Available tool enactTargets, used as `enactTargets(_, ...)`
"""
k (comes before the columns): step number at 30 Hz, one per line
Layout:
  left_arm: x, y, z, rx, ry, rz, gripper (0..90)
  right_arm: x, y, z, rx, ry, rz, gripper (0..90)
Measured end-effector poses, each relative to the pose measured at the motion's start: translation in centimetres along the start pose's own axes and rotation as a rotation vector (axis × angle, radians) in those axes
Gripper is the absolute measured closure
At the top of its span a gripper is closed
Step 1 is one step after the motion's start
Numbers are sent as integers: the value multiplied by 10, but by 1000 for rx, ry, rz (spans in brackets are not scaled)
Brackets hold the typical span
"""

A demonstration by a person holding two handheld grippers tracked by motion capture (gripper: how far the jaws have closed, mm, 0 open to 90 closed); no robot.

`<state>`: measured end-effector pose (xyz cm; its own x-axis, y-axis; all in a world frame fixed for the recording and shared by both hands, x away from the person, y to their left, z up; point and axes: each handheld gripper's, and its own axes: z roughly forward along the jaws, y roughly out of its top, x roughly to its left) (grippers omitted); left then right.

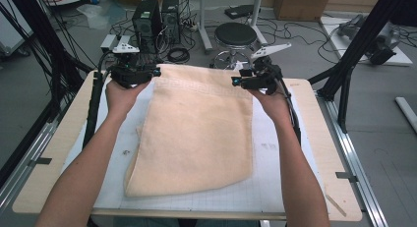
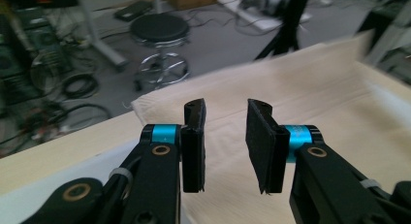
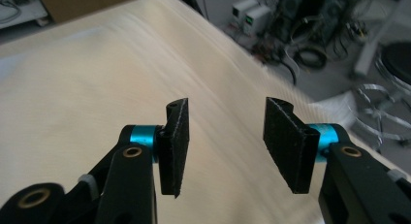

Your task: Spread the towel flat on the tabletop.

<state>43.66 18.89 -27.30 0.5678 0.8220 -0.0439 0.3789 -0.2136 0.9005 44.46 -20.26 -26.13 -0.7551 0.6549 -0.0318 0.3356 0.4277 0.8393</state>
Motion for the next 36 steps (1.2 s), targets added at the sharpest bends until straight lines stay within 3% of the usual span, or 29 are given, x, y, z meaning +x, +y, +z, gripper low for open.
enactTargets(2,-1,-18,2,50,-7,44,665,13,-11,8,32,0,-58,536)
enactTargets(4,-2,-41,3,82,-30,39,655,23,-29,14,56,24,-92,536)
enactTargets(8,-14,-81,-7,117,-110,58,629,40,-65,11,56,95,-71,534)
enactTargets(11,-28,-106,-23,115,-177,80,600,57,-88,2,65,134,-84,531)
enactTargets(16,-50,-144,-54,118,-240,141,567,86,-122,-14,85,174,-115,523)
enactTargets(19,-55,-164,-71,103,-272,134,541,98,-139,-20,83,206,-121,509)
enactTargets(21,-59,-175,-79,101,-290,123,530,105,-150,-21,86,228,-124,509)
enactTargets(24,-64,-187,-85,137,-298,165,506,114,-169,-18,106,253,-131,508)
enactTargets(28,-71,-201,-85,210,-362,208,456,123,-188,-15,135,320,-120,506)
enactTargets(31,-78,-213,-82,269,-398,253,455,130,-196,-14,162,365,-143,508)
enactTargets(34,-83,-222,-76,307,-408,291,507,138,-203,-9,215,382,-175,525)
enactTargets(36,-84,-222,-75,297,-400,300,585,140,-206,-4,223,360,-200,612)
